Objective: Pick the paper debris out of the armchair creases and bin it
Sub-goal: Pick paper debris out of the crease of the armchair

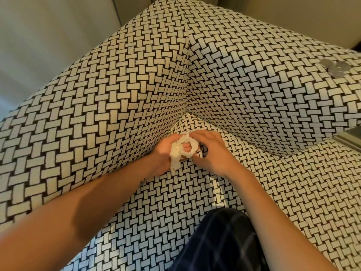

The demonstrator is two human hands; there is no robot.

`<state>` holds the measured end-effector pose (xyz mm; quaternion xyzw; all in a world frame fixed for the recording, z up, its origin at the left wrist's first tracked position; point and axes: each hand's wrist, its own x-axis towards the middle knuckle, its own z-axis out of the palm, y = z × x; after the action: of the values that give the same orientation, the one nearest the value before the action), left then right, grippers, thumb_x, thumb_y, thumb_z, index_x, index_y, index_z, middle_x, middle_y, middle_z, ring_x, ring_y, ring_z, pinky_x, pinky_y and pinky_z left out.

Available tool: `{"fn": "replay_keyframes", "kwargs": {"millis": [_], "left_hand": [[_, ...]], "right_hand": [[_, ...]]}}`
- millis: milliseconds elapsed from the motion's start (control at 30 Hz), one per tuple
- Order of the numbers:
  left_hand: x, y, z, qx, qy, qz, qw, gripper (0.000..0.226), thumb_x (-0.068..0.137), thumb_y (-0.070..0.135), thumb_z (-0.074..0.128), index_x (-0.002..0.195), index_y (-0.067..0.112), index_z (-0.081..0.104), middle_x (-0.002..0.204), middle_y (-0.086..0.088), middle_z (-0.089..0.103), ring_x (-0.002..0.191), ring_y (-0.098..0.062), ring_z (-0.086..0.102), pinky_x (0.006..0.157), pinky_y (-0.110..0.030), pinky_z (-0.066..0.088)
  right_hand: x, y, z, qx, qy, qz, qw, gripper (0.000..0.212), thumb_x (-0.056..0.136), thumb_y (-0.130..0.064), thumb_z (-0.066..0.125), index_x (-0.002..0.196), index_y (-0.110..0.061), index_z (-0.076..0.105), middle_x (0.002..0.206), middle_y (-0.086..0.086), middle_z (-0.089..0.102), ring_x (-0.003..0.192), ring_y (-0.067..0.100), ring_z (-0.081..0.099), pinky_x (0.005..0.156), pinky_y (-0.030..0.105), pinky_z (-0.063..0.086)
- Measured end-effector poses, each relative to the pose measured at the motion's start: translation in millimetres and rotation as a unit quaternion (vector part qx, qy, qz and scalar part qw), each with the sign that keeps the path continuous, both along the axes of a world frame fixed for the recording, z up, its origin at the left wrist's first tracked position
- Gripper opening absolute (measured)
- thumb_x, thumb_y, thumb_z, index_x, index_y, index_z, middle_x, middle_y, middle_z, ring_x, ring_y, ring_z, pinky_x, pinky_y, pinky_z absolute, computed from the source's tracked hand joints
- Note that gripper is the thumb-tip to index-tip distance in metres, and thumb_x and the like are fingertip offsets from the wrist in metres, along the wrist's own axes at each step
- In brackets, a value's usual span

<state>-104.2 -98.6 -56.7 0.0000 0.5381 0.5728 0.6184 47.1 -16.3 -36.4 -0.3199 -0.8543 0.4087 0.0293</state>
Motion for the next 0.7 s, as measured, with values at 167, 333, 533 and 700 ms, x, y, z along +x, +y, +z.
{"fn": "replay_keyframes", "kwargs": {"millis": [167, 333, 533, 700], "left_hand": [[-4, 1, -9, -0.005, 0.007, -0.022, 1.0, 0.019, 0.097, 0.021, 0.056, 0.09, 0.007, 0.067, 0.081, -0.008, 0.058, 0.069, -0.018, 0.055, 0.063, -0.028, 0.047], [-6, 0, -16, -0.007, -0.006, -0.011, 1.0, 0.03, 0.095, 0.021, 0.062, 0.117, 0.0, 0.065, 0.097, -0.017, 0.062, 0.074, -0.023, 0.061, 0.063, -0.03, 0.053], [-6, 1, -19, -0.015, 0.011, -0.005, 1.0, 0.042, 0.095, 0.021, 0.064, 0.129, -0.003, 0.062, 0.119, -0.031, 0.062, 0.09, -0.033, 0.064, 0.076, -0.037, 0.056], [-8, 1, -20, -0.01, 0.027, -0.035, 0.999, 0.034, 0.097, 0.023, 0.062, 0.126, 0.005, 0.067, 0.124, -0.025, 0.068, 0.115, -0.039, 0.066, 0.096, -0.048, 0.054]], "right_hand": [[7, -6, -6, 0.118, 0.002, 0.061, 0.991, 0.064, 0.088, -0.021, 0.075, 0.146, -0.028, 0.05, 0.134, -0.01, 0.045, 0.127, 0.009, 0.033, 0.108, 0.026, 0.033], [8, -8, 2, 0.138, -0.006, 0.01, 0.99, 0.05, 0.095, -0.019, 0.068, 0.143, -0.021, 0.053, 0.123, -0.001, 0.059, 0.112, 0.017, 0.057, 0.099, 0.037, 0.051], [6, -15, 4, 0.161, -0.012, -0.008, 0.987, 0.043, 0.094, -0.011, 0.068, 0.133, -0.02, 0.054, 0.119, 0.0, 0.066, 0.102, 0.016, 0.064, 0.088, 0.035, 0.056], [9, -16, 0, 0.142, -0.022, 0.0, 0.99, 0.05, 0.093, -0.014, 0.067, 0.138, -0.02, 0.048, 0.119, -0.001, 0.065, 0.101, 0.013, 0.061, 0.086, 0.037, 0.056]]}}
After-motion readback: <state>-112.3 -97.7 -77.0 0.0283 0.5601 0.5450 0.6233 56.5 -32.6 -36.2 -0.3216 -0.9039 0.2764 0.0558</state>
